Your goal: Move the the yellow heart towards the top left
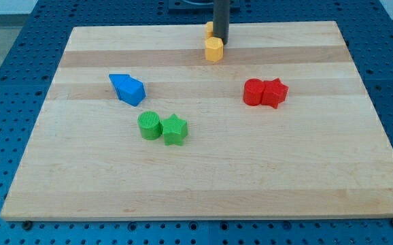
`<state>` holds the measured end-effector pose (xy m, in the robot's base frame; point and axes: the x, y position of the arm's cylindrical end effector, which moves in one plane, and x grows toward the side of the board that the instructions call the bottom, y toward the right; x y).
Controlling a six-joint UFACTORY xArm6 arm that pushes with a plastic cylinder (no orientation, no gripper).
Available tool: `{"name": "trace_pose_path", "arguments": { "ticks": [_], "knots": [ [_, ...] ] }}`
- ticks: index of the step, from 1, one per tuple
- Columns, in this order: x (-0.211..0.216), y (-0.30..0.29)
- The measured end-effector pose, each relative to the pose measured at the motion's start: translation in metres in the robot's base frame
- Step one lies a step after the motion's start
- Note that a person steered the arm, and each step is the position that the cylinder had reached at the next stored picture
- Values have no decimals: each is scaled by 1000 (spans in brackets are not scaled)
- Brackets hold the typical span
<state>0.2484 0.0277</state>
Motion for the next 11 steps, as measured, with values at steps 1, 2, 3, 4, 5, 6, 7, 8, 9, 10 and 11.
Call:
{"name": "trace_pose_path", "arguments": {
  "ticks": [1, 2, 3, 4, 5, 6, 7, 8, 9, 10, 11],
  "knots": [
    [-3, 11],
    [-17, 39],
    [-28, 37],
    [-28, -1],
    [-28, -36],
    [-28, -60],
    [-16, -67],
    [-9, -78],
    [-9, -102],
    [-12, -114],
    [-21, -114]
  ]
}}
